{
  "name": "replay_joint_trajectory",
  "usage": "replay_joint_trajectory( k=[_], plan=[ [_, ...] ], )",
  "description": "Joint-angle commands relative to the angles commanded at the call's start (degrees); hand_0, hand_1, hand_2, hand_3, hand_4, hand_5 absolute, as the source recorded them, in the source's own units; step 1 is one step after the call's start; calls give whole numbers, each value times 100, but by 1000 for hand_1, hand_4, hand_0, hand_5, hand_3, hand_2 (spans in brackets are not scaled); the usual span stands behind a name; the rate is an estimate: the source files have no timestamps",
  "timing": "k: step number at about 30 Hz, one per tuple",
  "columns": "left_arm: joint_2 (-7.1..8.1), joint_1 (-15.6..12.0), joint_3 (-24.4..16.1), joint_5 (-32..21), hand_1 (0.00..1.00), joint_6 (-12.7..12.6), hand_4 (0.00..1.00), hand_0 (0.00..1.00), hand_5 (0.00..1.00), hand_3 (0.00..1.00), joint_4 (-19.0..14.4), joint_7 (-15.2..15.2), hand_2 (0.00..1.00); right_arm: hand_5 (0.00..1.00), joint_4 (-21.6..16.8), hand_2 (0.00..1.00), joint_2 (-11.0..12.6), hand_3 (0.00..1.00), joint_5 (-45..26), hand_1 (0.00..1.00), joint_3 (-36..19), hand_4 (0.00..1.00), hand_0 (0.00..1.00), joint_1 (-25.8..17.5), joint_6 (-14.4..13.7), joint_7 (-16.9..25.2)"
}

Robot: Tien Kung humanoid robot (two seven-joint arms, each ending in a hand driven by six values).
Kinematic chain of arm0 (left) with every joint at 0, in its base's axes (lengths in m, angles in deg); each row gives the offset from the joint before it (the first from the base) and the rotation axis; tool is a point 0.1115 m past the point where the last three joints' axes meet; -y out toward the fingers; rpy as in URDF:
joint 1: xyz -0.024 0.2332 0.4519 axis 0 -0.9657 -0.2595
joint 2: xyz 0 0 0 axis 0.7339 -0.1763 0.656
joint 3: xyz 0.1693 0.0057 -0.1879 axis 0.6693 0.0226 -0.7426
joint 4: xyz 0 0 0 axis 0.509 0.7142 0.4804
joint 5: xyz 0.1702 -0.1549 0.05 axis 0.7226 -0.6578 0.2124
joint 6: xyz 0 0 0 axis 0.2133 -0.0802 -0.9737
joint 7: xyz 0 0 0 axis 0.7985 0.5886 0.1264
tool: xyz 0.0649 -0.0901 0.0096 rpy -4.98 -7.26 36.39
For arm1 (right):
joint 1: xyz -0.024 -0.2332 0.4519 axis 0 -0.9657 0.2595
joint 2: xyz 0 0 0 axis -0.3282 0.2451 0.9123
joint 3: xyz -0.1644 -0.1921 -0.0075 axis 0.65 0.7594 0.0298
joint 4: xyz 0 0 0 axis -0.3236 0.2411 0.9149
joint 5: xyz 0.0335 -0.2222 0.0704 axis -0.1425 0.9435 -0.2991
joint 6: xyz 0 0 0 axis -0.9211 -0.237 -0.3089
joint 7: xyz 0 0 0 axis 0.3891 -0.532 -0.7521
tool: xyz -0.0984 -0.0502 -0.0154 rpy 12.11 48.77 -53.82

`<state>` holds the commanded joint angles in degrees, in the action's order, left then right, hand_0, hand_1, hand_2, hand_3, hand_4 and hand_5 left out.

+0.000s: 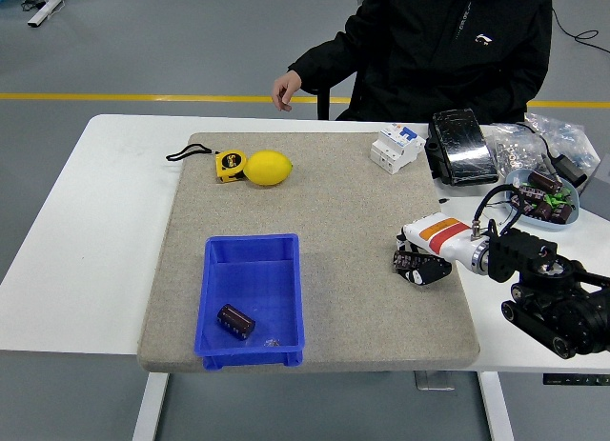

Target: Pick up the battery,place it into the box

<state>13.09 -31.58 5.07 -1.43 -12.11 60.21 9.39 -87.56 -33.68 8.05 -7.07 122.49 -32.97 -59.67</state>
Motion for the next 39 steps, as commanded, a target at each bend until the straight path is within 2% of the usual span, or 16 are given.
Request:
replay_joint_trajectory(
  k=[4, 5, 29, 34, 39],
  plan=[
    [3, -6, -15, 23, 769, 7, 674, 787, 597, 609, -3, 7, 764, 197, -7, 199, -2, 283, -3, 91, 2, 779, 2, 3, -12, 4],
    [6, -6, -18, 30, 771, 9, 673, 788, 595, 609, -4, 9, 764, 202, -12, 160, -1, 242, -4, 52, -7, 735, 2, 7, -4, -1],
    [32, 26, 28, -65, 768, 3, 673, 787, 595, 611, 6, -9, 764, 217, -122, 152, 80, 211, 63, 42, -124, 742, 2, 124, 30, -32],
    [48, 35, -13, -34, 768, -1, 673, 787, 595, 611, 12, -8, 764, 217, -303, 152, 133, 211, -7, 42, -154, 742, 2, 206, 95, -68],
    [69, 35, -49, 5, 766, -1, 673, 786, 595, 611, 15, -4, 764, 218, -721, 153, 197, 209, -111, 44, -191, 741, 2, 365, 173, -120]
  ],
)
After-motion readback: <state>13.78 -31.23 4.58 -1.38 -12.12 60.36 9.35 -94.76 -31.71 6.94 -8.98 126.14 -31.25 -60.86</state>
